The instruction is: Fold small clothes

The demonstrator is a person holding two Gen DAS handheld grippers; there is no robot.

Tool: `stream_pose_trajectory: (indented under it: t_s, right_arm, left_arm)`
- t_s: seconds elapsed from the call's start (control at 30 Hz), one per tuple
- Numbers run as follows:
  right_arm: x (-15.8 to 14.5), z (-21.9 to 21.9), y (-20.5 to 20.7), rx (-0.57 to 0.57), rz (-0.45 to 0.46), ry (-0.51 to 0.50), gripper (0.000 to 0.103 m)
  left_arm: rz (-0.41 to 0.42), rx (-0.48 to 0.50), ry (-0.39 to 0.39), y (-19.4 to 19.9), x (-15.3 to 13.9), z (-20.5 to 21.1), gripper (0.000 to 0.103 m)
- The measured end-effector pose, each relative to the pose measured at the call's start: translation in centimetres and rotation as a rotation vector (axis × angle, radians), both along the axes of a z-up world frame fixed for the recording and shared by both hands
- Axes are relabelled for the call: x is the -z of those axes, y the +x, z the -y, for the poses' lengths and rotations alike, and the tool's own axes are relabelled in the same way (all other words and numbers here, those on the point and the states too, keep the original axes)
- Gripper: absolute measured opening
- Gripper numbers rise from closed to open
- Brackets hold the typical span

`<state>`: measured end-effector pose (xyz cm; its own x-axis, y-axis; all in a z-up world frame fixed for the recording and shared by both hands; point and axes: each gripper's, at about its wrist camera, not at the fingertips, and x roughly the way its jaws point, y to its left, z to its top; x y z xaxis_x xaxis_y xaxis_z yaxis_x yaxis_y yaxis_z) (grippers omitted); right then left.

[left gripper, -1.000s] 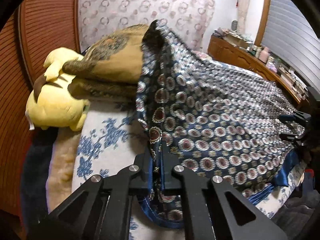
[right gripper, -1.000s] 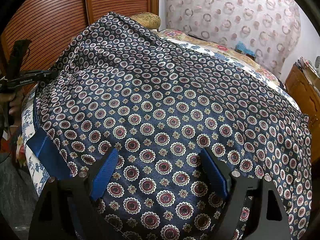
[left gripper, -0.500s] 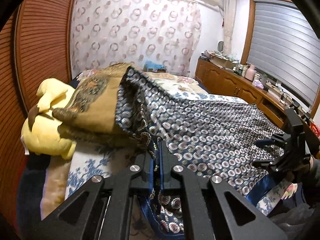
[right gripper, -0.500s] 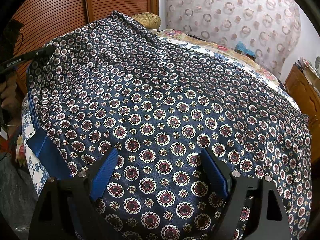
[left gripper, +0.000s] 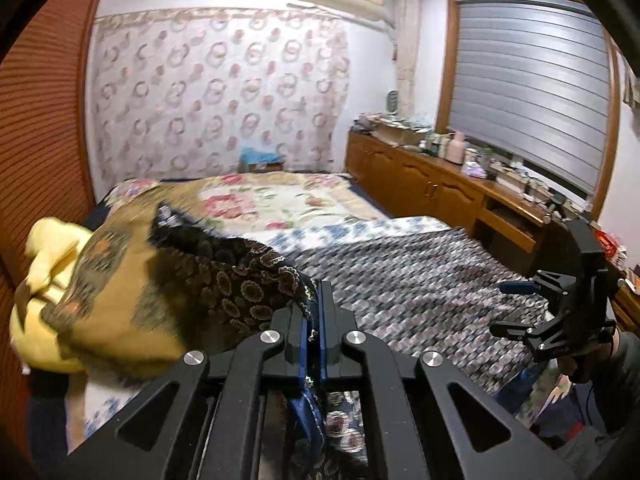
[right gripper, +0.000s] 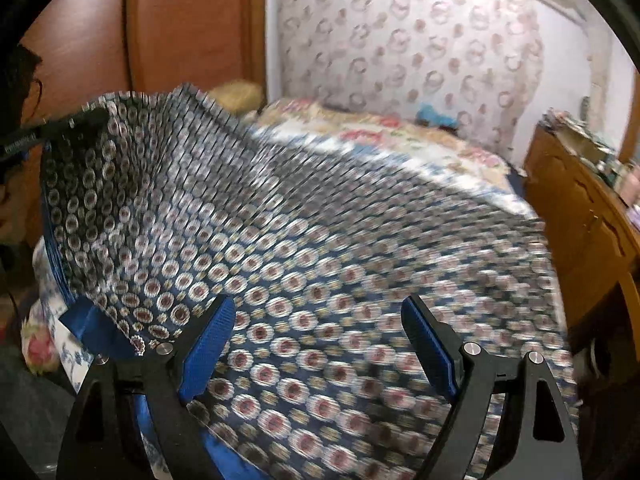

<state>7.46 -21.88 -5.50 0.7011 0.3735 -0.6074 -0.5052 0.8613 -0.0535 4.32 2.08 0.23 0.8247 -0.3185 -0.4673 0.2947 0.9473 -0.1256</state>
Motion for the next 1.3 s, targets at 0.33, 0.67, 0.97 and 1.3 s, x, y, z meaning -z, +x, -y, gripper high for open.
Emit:
stream_pose_trajectory:
  t_s: [0.33, 0.67, 0.97, 1.3]
  right_arm:
    - [-1.3, 7.4, -2.3, 0.154, 0.045, 0.064, 0.086]
    - [-1.0, 11.6, -3.7, 0.248, 0.037, 0.084, 0.086]
    - [-1.4, 13.0, -4.6, 0.275, 0.053, 0.121, 0.086]
    - [-0.9, 12.5, -3.5, 0.254, 0.024, 0.105, 0.086]
  left_arm:
    - [0.017, 0.175, 0.023, 2.4, -2.4, 7.4, 0.005]
    - [0.040, 0.342, 0.031, 2.4, -5.5, 13.6, 0.005]
    - [0.025, 0.429, 0.124, 2.2, -5.5, 18.2, 0.022]
    - [-0.057, 0.385, 0.100, 3.4, -2.1, 15.8, 0.059]
